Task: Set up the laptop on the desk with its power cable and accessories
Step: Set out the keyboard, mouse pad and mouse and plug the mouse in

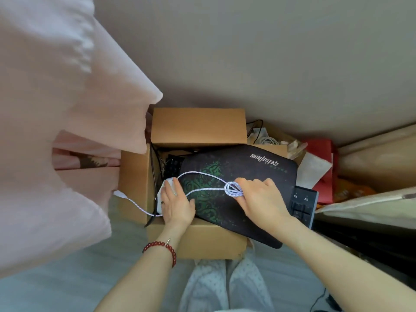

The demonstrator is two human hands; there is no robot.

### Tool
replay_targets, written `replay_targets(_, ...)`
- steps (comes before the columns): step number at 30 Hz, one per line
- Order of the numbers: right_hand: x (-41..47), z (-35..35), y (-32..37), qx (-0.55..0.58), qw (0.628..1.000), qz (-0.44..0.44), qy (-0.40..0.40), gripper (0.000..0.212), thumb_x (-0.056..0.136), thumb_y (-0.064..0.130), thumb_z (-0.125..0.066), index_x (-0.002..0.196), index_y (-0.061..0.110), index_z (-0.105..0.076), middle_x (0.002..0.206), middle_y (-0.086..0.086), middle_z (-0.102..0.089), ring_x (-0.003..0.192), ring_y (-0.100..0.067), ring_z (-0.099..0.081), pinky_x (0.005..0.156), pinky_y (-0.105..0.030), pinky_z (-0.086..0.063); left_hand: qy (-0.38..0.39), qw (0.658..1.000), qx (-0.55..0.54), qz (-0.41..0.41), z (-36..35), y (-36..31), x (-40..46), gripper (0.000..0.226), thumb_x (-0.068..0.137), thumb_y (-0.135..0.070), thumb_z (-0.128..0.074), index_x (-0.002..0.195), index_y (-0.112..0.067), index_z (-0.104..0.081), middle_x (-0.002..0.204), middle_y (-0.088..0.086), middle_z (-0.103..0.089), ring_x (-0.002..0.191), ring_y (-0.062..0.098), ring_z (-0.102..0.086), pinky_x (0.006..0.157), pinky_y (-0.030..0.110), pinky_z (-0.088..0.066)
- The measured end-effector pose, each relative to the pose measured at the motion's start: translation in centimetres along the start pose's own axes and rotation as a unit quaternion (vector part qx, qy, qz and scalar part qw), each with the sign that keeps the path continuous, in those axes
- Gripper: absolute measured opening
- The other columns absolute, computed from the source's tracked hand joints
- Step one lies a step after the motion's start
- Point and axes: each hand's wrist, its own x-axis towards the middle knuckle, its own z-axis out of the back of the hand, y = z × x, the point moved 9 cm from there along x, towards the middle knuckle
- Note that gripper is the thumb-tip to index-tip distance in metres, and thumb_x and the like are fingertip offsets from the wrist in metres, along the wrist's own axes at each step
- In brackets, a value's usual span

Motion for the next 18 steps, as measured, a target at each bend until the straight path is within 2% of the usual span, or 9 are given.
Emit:
replay_targets(2,0.0,-0.9,0.8,-0.047,0.999,-0.004,0.000,0.024,0.092,0.032,-0.047,0.112,0.018,-0.051,0.088,-0.002,-0.062,0.081,-0.028,-0.057,0.070,-0.037,-0.033,-0.002,0.999,0.007,0.048,-0.8,0.8,1.4,0.077,0.091,-0.028,-0.047,0.146,-0.011,0.005,0.154,0.019,0.006,0.141,0.033,0.004,0.113,0.044,-0.015)
replay_targets(4,-0.1,-1.3,1.4,-0.111,0.994,-0.004,-0.013,0.030,0.080,0.034,-0.066,0.104,0.016,-0.062,0.075,-0.003,-0.062,0.064,-0.026,-0.059,0.061,-0.033,-0.040,0.014,0.998,0.033,0.057,-1.6,0.9,2.6,0.078,0.089,-0.024,-0.046,0.146,-0.011,0.006,0.154,0.019,0.008,0.141,0.033,0.008,0.114,0.045,-0.012)
replay_targets(7,-0.6,-1.2,1.2,-0.136,0.989,-0.020,-0.053,0.040,0.066,0.036,-0.080,0.099,0.016,-0.069,0.060,-0.001,-0.059,0.048,-0.023,-0.054,0.050,-0.031,-0.040,0.011,0.997,0.048,0.055,-1.7,1.1,3.6,0.072,0.086,-0.020,-0.051,0.144,-0.016,-0.010,0.152,0.018,-0.006,0.140,0.037,0.001,0.113,0.047,-0.009)
replay_targets(9,-0.9,-0.9,0.7,-0.143,0.987,-0.024,-0.066,0.045,0.065,0.036,-0.081,0.103,0.016,-0.069,0.058,-0.001,-0.058,0.047,-0.023,-0.053,0.050,-0.031,-0.039,-0.013,0.998,0.052,0.026,-1.1,1.0,3.6,0.060,0.086,-0.015,-0.052,0.139,-0.018,-0.026,0.144,0.018,-0.020,0.135,0.039,-0.014,0.111,0.047,-0.014)
replay_targets(12,-1.3,-0.2,0.1,-0.159,0.984,-0.031,-0.074,0.049,0.065,0.037,-0.080,0.108,0.016,-0.068,0.052,0.001,-0.057,0.047,-0.022,-0.053,0.050,-0.032,-0.039,-0.039,0.998,0.042,-0.022,-0.1,0.7,3.1,0.046,0.087,-0.011,-0.053,0.131,-0.020,-0.040,0.132,0.017,-0.029,0.116,0.038,-0.033,0.099,0.045,-0.029)
replay_targets(15,-1.5,0.5,-0.5,-0.150,0.985,-0.048,-0.067,0.048,0.066,0.040,-0.080,0.106,0.016,-0.069,0.042,0.001,-0.054,0.042,-0.022,-0.050,0.050,-0.032,-0.039,-0.043,0.997,0.045,-0.052,0.3,0.0,2.6,0.036,0.083,-0.016,-0.060,0.118,-0.019,-0.050,0.124,0.015,-0.032,0.108,0.036,-0.033,0.090,0.046,-0.038)
replay_targets(18,-1.7,1.0,-1.0,-0.126,0.988,-0.060,-0.071,0.048,0.067,0.037,-0.081,0.108,0.014,-0.068,0.043,0.000,-0.053,0.039,-0.023,-0.049,0.048,-0.031,-0.038,-0.036,0.996,0.057,-0.064,0.2,-1.0,2.0,0.027,0.085,-0.020,-0.058,0.110,-0.018,-0.050,0.135,0.017,-0.029,0.113,0.037,-0.030,0.089,0.048,-0.036)
